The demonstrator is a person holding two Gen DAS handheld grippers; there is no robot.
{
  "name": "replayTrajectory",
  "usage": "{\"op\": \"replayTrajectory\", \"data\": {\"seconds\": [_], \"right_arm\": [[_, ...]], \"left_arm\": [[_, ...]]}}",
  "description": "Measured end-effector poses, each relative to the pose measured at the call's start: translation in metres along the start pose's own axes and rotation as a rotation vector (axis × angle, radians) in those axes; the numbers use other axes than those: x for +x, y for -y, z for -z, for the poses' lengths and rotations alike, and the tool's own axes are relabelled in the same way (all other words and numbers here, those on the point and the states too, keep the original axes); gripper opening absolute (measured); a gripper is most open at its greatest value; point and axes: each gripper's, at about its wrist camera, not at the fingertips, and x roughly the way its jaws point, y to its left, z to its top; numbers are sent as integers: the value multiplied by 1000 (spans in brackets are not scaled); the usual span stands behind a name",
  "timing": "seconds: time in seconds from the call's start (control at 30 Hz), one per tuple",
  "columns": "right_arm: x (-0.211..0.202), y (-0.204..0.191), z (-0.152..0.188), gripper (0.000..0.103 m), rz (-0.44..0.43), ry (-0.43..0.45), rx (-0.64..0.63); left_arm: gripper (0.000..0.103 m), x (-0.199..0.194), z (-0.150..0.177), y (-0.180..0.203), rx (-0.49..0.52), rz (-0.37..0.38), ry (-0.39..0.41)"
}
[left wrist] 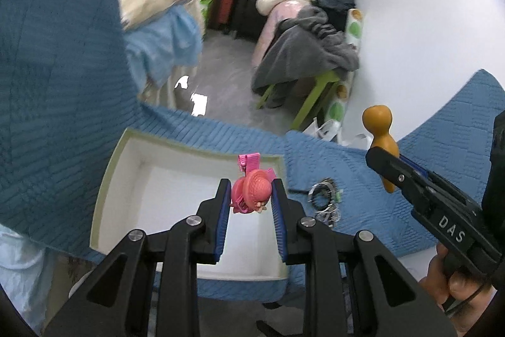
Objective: Organize jewelry
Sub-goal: 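Lift the pink clip with the left gripper while the right gripper carries the orange gourd toward the white box, then open the left gripper over the box while the right gripper releases the orange gourd inside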
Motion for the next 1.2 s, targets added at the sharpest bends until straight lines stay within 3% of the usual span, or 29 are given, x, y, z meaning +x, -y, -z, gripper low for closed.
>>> {"op": "replayTrajectory", "data": {"seconds": [0.23, 0.53, 0.9, 0.97, 1.03, 1.2], "right_arm": [[49, -30, 29, 29, -39, -123, -33], [104, -54, 62, 29, -51, -264, -73], [126, -73, 76, 31, -75, -324, -131], [124, -71, 74, 37, -85, -323, -119], [117, -69, 70, 40, -89, -307, -114], [88, -63, 56, 40, -97, -240, -110]], "left_arm": [[26, 32, 14, -48, -70, -17, -74], [26, 66, 30, -84, -63, -80, -153], [27, 57, 33, -114, -109, -83, -145], [37, 55, 33, -112, -110, -79, -148], [58, 49, 32, -110, -111, -84, -137], [58, 30, 27, -95, -91, -65, -86]]}}
